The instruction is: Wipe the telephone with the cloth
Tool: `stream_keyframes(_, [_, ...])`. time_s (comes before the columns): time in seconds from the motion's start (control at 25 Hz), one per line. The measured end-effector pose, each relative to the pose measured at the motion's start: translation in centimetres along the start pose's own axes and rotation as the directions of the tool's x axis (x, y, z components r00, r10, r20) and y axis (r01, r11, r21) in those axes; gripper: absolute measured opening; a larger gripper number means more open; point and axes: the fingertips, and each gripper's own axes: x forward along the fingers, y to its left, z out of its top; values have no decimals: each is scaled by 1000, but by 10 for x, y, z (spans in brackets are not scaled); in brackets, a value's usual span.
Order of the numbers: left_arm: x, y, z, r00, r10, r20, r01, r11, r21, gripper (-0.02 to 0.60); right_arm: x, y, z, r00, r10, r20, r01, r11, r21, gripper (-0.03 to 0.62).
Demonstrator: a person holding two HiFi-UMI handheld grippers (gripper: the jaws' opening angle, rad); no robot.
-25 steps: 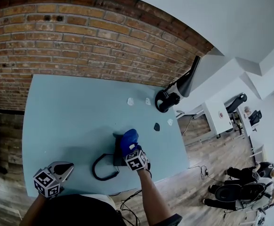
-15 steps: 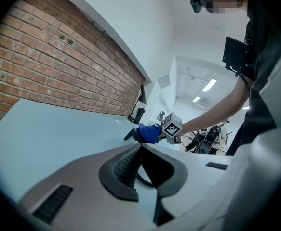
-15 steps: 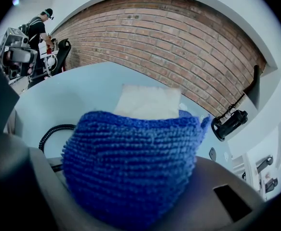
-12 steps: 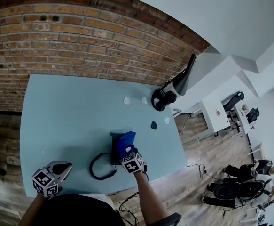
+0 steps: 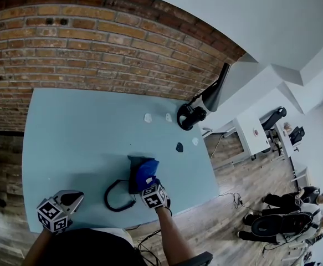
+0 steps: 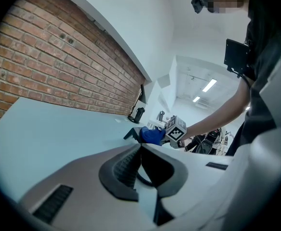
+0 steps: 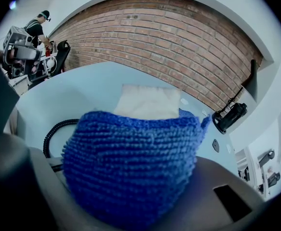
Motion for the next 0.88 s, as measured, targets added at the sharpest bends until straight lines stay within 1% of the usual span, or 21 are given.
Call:
stream_keyframes(0.36, [0,0,-4,1000,-3,-3,3,1000,-3,26,-2,8,-10,1000,-2,-3,2,1000,12,101])
stream_keyframes(0.88, [2,-1,-3,1000,-8,-2,8,1000,-6,26,-8,25,-31,1000,3,-13,-3,998,58,101])
